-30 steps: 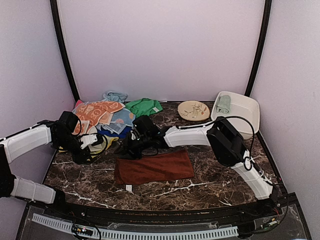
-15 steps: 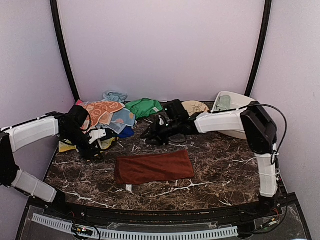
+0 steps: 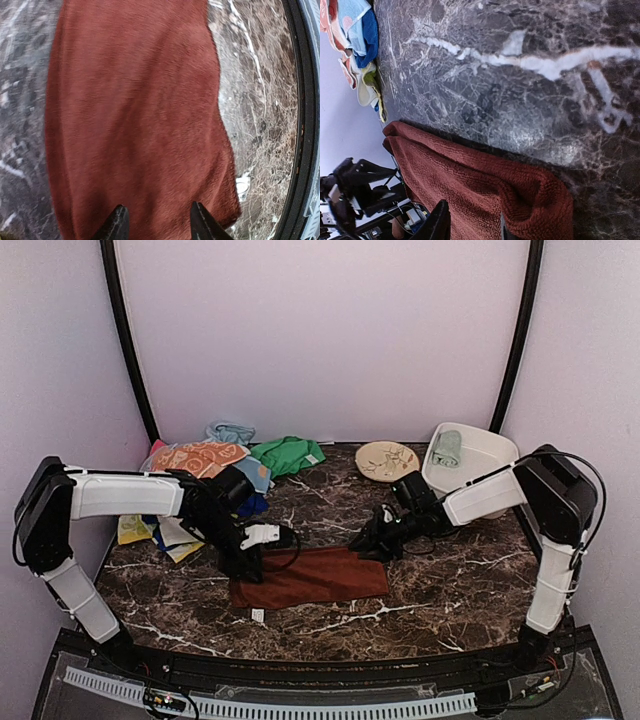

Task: Roll the towels
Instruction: Rotate the towel at the center of the board.

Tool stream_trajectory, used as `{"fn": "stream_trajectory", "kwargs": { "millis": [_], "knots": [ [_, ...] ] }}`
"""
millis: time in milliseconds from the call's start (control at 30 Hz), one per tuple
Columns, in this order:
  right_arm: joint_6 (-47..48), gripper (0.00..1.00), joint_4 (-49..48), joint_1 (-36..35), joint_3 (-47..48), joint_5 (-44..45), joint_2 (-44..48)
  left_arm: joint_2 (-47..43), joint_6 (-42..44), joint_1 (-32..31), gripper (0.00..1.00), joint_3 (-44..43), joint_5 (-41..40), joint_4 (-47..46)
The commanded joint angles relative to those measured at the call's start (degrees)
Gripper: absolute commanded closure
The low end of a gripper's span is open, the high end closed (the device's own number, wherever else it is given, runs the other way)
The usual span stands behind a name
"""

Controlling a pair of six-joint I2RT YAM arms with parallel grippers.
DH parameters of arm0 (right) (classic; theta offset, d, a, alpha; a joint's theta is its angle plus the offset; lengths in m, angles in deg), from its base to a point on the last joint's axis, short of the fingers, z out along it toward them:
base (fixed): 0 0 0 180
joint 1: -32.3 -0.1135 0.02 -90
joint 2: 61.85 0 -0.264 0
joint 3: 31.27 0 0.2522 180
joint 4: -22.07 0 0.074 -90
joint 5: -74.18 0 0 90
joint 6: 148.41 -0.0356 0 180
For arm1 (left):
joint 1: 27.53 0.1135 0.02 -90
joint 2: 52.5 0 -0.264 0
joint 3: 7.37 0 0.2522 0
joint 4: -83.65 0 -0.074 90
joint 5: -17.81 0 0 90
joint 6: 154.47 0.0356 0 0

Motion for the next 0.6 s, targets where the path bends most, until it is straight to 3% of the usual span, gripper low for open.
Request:
{"fn": "stream_trajectory", "kwargs": {
  "millis": [0, 33, 67, 333, 567],
  "knots": [
    [0.9, 0.64, 0.6, 1.2, 1.3, 0.9, -3.4, 2.5, 0.5, -3.5, 0.57, 4.4, -3.3, -3.4],
    [6.1, 0.74, 1.6, 1.4, 1.8, 1.2, -4.0, 3.3, 0.7, -3.7, 0.59, 4.9, -4.3, -4.0],
    [6.9, 0.77, 2.2, 1.5, 2.1, 2.0, -4.3, 4.4, 0.9, -3.7, 0.60, 5.1, -5.6, -4.2],
    [7.7, 0.84, 4.4, 2.9, -1.0, 7.0, -3.3, -1.5, 7.2, 0.3, 0.69, 14.1, -15.1, -5.8],
    [5.0, 0.85, 0.1, 1.5, -6.9, 7.5, 0.7, -6.2, 7.9, 3.8, 0.60, 10.1, -14.1, 0.1]
  ]
}}
